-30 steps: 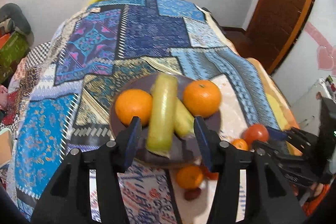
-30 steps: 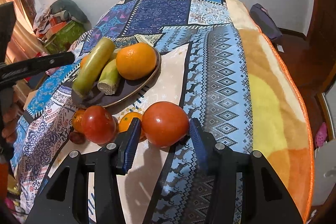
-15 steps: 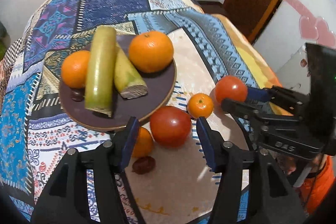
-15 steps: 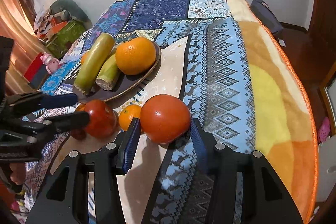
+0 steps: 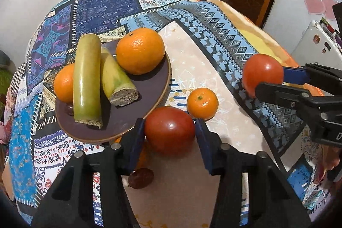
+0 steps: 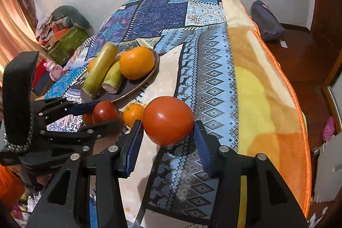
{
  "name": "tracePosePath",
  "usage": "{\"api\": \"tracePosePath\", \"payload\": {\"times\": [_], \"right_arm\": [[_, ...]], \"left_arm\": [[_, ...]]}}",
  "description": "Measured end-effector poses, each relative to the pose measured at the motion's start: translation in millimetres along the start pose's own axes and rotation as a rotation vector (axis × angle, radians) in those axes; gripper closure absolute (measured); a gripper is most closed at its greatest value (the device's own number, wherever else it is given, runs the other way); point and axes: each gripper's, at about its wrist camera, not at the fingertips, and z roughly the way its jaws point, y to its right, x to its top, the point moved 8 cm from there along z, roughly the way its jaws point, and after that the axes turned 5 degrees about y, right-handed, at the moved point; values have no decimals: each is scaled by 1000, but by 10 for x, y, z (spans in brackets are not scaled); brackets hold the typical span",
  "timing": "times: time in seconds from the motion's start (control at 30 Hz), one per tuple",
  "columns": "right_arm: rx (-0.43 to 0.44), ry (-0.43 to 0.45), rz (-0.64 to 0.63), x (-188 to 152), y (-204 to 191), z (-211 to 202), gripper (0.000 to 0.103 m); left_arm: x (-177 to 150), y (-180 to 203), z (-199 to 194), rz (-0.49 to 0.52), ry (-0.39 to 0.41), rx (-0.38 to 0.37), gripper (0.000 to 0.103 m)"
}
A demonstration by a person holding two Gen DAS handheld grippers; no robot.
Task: Organize fruits
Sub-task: 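Grasp a red tomato with the left tool while the right tool grasps another red tomato, then set the tomato on the plate with the left tool while the right tool sets its tomato there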
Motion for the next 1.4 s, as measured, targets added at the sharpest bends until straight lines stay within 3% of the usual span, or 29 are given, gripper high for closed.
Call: {"api": "tracePosePath", "payload": {"times": [0.13, 0.37, 0.63, 0.9, 1.4], "right_arm": [[7, 9, -9, 33, -57, 3, 58], [29, 24, -21, 165, -215, 101, 58], [75, 27, -59, 302, -534, 304, 58], [73, 4, -80, 339, -716, 567, 58], [51, -30, -63, 316, -745, 764, 58]], "left_arm": [[-7, -86, -72, -56, 6, -30, 57], [92, -427, -488, -172, 95, -56, 57], [137, -1042, -837, -262, 172, 21, 57], [23, -1486, -613, -342, 133, 69, 57], [33, -1525, -194, -366, 94, 55, 56]]}}
